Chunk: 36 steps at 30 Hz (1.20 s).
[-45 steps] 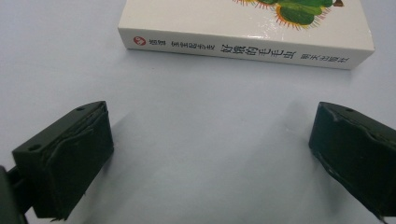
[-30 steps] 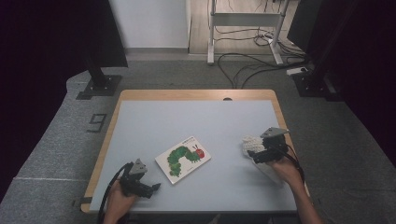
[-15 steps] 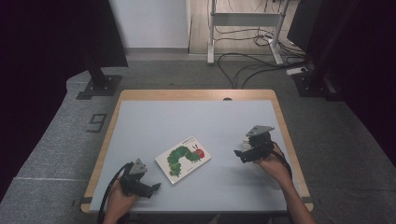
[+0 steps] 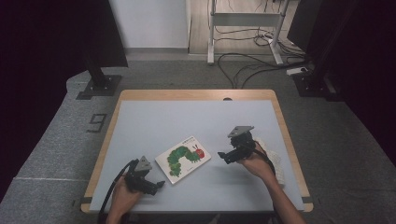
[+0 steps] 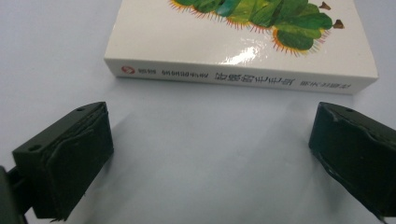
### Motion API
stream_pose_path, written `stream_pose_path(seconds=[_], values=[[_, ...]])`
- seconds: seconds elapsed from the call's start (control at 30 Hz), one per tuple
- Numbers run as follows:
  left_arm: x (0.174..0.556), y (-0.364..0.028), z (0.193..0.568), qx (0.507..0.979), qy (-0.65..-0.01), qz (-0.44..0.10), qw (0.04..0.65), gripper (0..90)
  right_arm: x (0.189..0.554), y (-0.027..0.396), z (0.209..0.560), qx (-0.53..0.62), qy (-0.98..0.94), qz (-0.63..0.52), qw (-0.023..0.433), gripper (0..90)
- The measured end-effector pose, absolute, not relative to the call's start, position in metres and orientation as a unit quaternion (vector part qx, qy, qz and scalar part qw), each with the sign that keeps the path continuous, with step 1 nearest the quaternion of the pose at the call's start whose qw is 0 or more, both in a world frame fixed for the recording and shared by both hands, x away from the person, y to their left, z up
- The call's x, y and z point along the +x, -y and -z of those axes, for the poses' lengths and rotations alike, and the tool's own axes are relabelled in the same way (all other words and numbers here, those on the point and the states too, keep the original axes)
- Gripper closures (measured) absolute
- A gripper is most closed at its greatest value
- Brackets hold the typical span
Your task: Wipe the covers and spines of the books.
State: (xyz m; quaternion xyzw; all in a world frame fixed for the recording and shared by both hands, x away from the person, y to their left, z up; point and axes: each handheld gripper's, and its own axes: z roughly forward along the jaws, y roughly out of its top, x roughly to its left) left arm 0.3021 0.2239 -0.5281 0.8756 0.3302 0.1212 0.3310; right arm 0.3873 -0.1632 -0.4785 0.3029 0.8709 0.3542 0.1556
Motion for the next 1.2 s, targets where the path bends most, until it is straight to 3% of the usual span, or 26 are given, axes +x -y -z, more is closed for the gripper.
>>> stream_pose_path(seconds=[1.2], values=[[0.309,-0.202,0.529,0.884,-0.309,-0.111,0.333,0.0,0.416,0.081,0.521,0.259,-0.896,-0.360,0.034,0.3]])
